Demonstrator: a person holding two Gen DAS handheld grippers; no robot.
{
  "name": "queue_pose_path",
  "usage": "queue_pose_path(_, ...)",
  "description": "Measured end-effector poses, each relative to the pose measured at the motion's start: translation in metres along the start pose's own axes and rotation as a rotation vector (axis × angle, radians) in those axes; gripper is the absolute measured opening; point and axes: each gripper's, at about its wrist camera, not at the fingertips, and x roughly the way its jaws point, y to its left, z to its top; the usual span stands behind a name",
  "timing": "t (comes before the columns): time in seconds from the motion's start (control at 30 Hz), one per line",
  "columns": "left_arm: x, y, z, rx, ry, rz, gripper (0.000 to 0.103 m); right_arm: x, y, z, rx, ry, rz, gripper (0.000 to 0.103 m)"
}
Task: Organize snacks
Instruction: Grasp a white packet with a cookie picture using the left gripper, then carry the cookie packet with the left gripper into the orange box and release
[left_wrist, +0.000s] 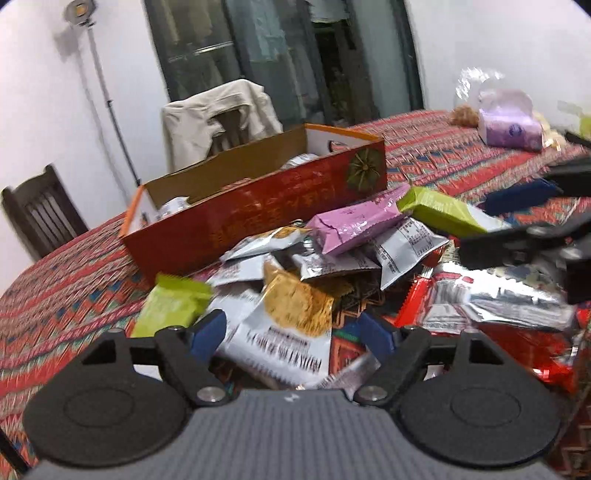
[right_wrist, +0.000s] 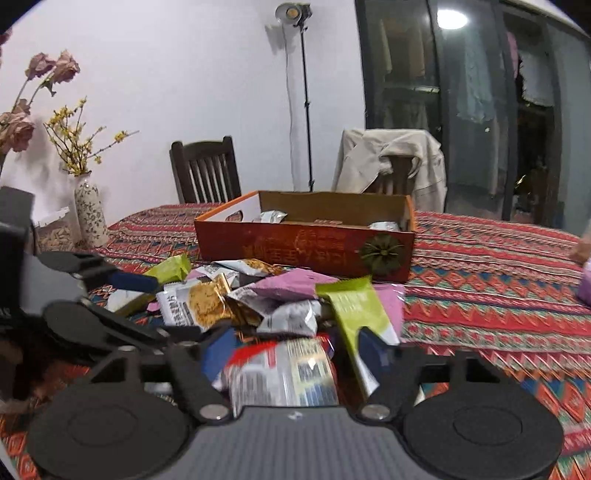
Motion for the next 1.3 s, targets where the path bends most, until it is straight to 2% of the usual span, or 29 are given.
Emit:
queue_pose_path(0.1, 0.011, -0.001, 0.001, 0.019, -0.004, 0.002, 0.069, 0.028, 0.002, 0.010, -0.006, 0.035, -0.005, 0.064)
queue_pose_path(0.2, 0.021, 0.000, -0.001, 0.000, -0.005, 0.011, 0.068, 0.053, 0.004, 0.016, -0.026, 0.068, -0.019, 0.064)
queue_pose_path(0.23, 0.023, 0.001, -0.003, -0.007, 0.000, 0.018, 0.065, 0.061, 0.005, 0.018, -0.024, 0.082, -0.018, 0.064)
queue_pose_path(0.27, 0.023, 0.001, -0.005, -0.012, -0.002, 0.026, 0.064, 0.069, 0.004, 0.018, -0.021, 0.095, -0.018, 0.063)
queue_pose_path(0.33, 0.021, -0.001, -0.007, -0.002, -0.017, 0.039, 0.053, 0.082, 0.004, 0.019, -0.017, 0.117, -0.033, 0.065)
queue_pose_path(0.4, 0.014, -0.002, -0.006, 0.007, -0.023, 0.037, 0.052, 0.090, 0.003, 0.020, -0.007, 0.122, -0.045, 0.065)
queue_pose_path(0.43, 0.011, -0.001, -0.005, -0.008, -0.025, 0.030, 0.051, 0.091, 0.003, 0.021, -0.001, 0.121, -0.046, 0.063)
queue_pose_path(0.53, 0.000, 0.007, -0.004, -0.078, -0.029, 0.023, 0.049, 0.092, 0.001, 0.022, -0.014, 0.119, -0.058, 0.046)
queue_pose_path(0.63, -0.021, 0.019, -0.003, -0.184, -0.052, 0.011, 0.049, 0.084, -0.002, 0.020, -0.014, 0.113, -0.057, 0.037)
queue_pose_path(0.73, -0.045, 0.027, -0.007, -0.291, -0.080, 0.001, 0.049, 0.073, -0.001, 0.018, -0.024, 0.105, -0.056, 0.037)
queue_pose_path(0.87, -0.074, 0.027, -0.015, -0.380, -0.090, 0.001, 0.049, 0.049, 0.005, 0.015, -0.040, 0.077, -0.051, 0.037)
queue_pose_path(1.1, -0.113, 0.022, -0.027, -0.448, -0.088, 0.026, 0.049, -0.015, 0.007, 0.010, 0.004, -0.059, -0.011, 0.037)
queue_pose_path(1.3, -0.132, 0.014, -0.029, -0.456, -0.102, 0.037, 0.049, -0.047, 0.010, 0.011, -0.002, -0.101, 0.015, 0.037)
